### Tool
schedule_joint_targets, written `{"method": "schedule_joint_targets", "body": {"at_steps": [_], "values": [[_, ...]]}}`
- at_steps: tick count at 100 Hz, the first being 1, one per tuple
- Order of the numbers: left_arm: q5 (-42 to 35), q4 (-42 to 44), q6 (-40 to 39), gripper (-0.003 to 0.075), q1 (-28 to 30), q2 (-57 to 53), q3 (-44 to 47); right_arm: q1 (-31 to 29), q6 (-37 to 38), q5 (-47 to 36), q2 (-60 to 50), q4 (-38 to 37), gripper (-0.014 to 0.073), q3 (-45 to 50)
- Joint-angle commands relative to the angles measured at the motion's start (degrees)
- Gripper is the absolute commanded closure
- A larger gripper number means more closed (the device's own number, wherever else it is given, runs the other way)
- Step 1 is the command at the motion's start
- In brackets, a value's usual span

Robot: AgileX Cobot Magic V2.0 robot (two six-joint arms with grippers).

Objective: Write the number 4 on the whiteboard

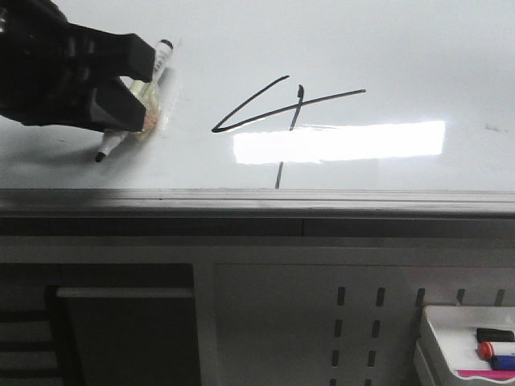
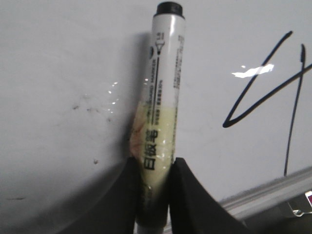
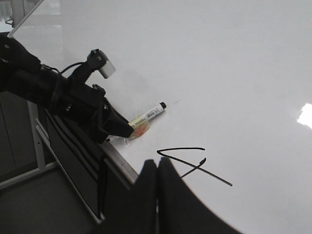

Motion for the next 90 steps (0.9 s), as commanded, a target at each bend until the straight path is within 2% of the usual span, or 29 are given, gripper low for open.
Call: {"method": "schedule_joint_targets", "body": {"at_steps": [1, 29, 49, 67, 90], "values": [[-3.4, -4.8, 0.0, 0.0741, 0.0, 0.9, -3.3, -0.4, 0.4, -2.5, 0.2, -3.2, 0.0655, -1.9], [-6.2, -6.6, 0.0, 0.0741, 0.0, 6.4, -8.3, -0.4, 0.5, -1.4, 0.2, -3.2, 0.0655, -1.9], [-16.6, -7.1, 0.0, 0.0741, -0.2, 6.7, -8.8, -0.4, 0.5, -1.2, 0.2, -3.2, 0.0655, -1.9], [-13.0, -7.1, 0.0, 0.0741, -0.2, 7.2, -8.8, -0.4, 0.5, -1.2, 0.2, -3.3, 0.0655, -1.9], [-13.8, -7.1, 0.0, 0.0741, -0.2, 9.3, -8.8, -0.4, 0.5, -1.2, 0.2, -3.3, 0.0655, -1.9]]}}
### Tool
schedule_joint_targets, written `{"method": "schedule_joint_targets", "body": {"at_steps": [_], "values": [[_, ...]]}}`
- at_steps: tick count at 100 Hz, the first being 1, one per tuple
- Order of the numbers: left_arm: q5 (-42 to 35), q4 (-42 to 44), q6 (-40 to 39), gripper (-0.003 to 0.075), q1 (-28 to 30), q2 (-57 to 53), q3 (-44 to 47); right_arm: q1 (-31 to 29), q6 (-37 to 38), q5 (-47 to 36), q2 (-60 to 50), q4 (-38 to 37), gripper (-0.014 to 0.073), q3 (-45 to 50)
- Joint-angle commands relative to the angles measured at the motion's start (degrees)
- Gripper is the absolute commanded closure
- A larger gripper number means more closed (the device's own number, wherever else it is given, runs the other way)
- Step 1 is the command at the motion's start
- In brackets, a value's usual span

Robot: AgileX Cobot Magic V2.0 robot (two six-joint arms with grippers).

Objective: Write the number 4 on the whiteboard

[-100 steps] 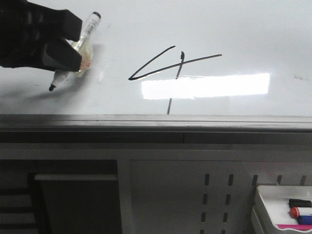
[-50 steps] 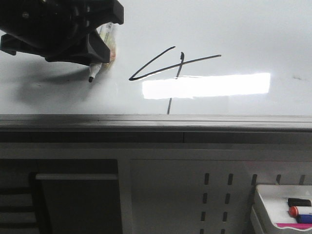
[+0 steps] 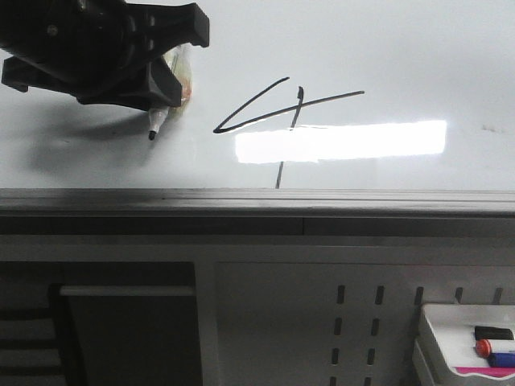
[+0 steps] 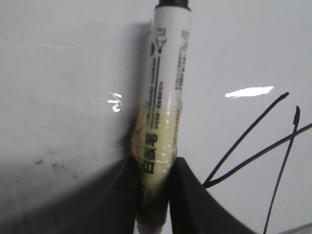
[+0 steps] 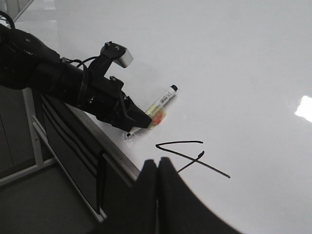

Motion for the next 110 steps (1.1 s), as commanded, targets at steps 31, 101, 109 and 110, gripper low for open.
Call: {"method": "schedule_joint_targets", "body": {"at_steps": [31, 101, 109, 110], "values": [[-9.4, -2.5, -0.6, 0.074, 1.3, 3.9, -0.9, -0.4, 0.2, -1.0, 0.2, -3.3, 0.0655, -1.9], [-8.4, -2.5, -0.6, 0.0436, 1.3, 3.9, -0.9, -0.4, 0.2, -1.0, 0.2, -3.3, 0.0655, -1.9], [-8.4, -2.5, -0.6, 0.0409, 1.3, 3.9, -0.9, -0.4, 0.2, -1.0, 0.2, -3.3, 0.0655, -1.9], [-8.4, -2.5, -0.6, 0.0407, 1.3, 3.9, -0.9, -0.4, 0.2, -1.0, 0.2, -3.3, 0.0655, -1.9]]}}
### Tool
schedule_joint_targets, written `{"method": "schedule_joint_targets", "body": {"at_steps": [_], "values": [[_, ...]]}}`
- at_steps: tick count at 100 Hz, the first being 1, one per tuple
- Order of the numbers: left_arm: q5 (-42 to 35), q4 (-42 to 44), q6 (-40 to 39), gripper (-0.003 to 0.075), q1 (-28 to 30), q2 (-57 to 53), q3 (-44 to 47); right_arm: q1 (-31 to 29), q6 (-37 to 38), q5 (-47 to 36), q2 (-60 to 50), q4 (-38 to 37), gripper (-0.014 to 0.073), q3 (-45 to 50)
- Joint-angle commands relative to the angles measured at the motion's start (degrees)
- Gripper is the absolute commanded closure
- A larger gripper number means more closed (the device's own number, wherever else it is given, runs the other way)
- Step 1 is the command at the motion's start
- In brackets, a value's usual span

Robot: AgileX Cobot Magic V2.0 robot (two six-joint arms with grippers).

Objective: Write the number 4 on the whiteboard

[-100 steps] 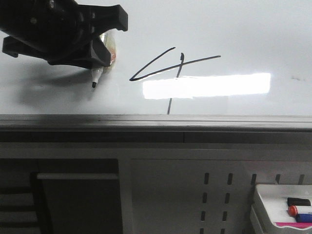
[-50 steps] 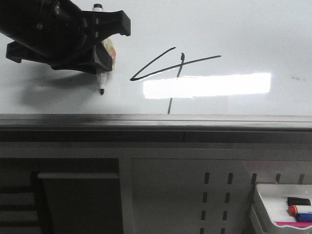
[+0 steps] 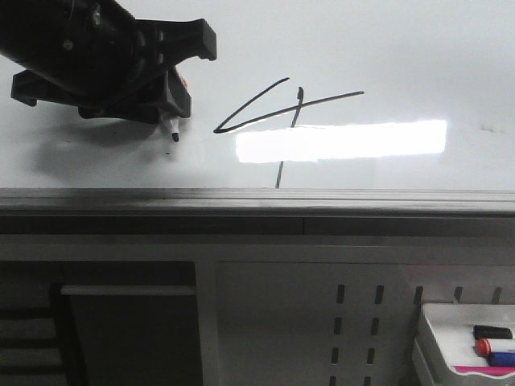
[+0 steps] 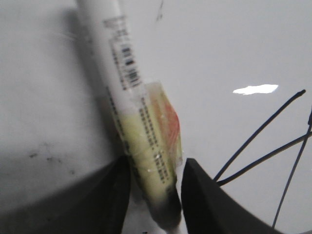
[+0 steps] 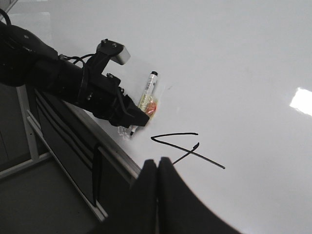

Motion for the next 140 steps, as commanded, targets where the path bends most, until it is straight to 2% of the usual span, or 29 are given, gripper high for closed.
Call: {"method": "schedule_joint_targets", "body": {"at_steps": [1, 32, 62, 96, 117, 127, 134, 140], "values": [[-8.2, -0.6, -0.5, 0.0404, 1.3, 1.7, -0.2, -0.4, 0.1, -2.9, 0.2, -3.2, 0.0655, -1.8], [-8.2, -0.7, -0.5, 0.0239, 1.3, 1.7, -0.2, -0.4, 0.5, -2.9, 0.2, -3.2, 0.0655, -1.8], [-6.7, -1.1, -0.5, 0.0151, 1.3, 0.6, -0.6, -0.4, 0.9, -3.2, 0.2, -3.2, 0.0655, -1.8], [-4.7, -1.1, -0.5, 0.0151, 0.5, -7.6, -0.6, -0.4, 2.0, -4.1, 0.2, -3.2, 0.0655, -1.8], [-4.8, -1.1, -0.4, 0.0153, -4.1, -13.7, -0.6, -0.4, 2.0, -5.6, 0.2, -3.2, 0.0655, -1.8], [-5.0, -0.9, 2.1, 0.0158, -7.6, -17.3, 0.1, -0.4, 2.0, -5.5, 0.2, -3.2, 0.0655, -1.6], [-5.2, -0.9, 6.4, 0.021, -9.8, -20.4, 1.2, -0.4, 2.0, -5.5, 0.2, -3.9, 0.0655, -0.8], [-5.9, -0.9, 9.3, 0.0302, -11.9, -23.6, 3.1, -0.4, 2.0, -5.5, 0.2, -4.5, 0.0655, 0.8]]}}
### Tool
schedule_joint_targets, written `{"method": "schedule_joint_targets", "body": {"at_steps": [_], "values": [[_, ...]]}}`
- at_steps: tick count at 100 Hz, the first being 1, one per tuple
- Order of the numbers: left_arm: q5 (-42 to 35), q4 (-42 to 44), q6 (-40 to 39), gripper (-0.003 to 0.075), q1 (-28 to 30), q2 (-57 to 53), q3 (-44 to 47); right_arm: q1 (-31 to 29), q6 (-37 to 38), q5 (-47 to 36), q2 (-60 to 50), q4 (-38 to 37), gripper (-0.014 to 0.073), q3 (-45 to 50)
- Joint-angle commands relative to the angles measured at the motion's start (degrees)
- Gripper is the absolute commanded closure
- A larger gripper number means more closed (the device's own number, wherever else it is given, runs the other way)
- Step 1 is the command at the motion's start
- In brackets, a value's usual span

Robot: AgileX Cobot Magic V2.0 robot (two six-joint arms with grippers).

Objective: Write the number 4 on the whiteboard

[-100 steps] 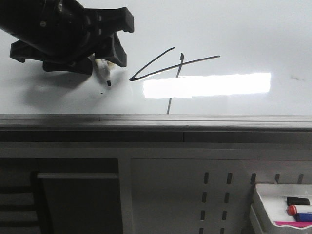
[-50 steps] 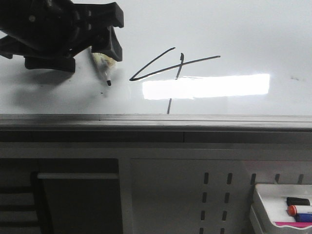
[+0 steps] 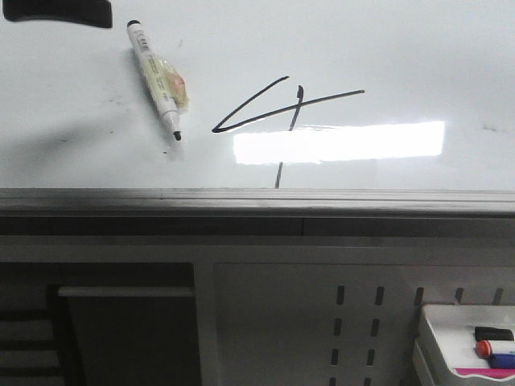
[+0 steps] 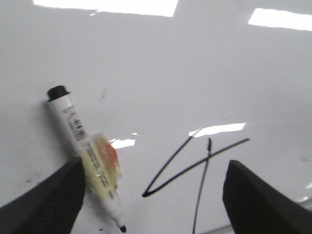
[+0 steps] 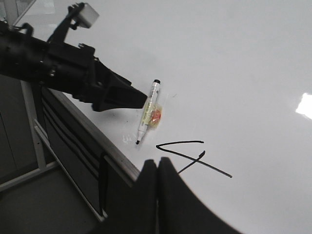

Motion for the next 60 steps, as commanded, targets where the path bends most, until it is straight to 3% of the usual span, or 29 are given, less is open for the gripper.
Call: {"method": "schedule_joint_targets", "body": {"at_steps": [1, 16, 31, 41, 60], "values": [[-0.9, 0.8, 4.5, 0.0314, -2.7, -5.3, 0.6, -0.4, 0.3, -3.3, 0.2, -3.7, 0.0655, 0.4], [-5.8, 0.8, 7.3, 0.0552, -6.7, -15.4, 7.5, -0.4, 4.6, -7.0, -0.9, -6.0, 0.0635, 6.5], [-5.1, 0.9, 9.5, 0.0741, -7.5, -26.5, 16.2, -0.4, 18.7, -9.7, -5.2, -17.7, 0.0635, 13.6], [-4.4, 0.9, 9.6, 0.0741, -7.5, -33.4, 21.0, -0.4, 23.1, -9.5, -8.4, -23.9, 0.0636, 17.3], [-3.9, 0.2, 9.6, 0.0741, -7.5, -42.0, 25.9, -0.4, 23.1, -9.2, -11.7, -23.3, 0.0638, 19.1]]}}
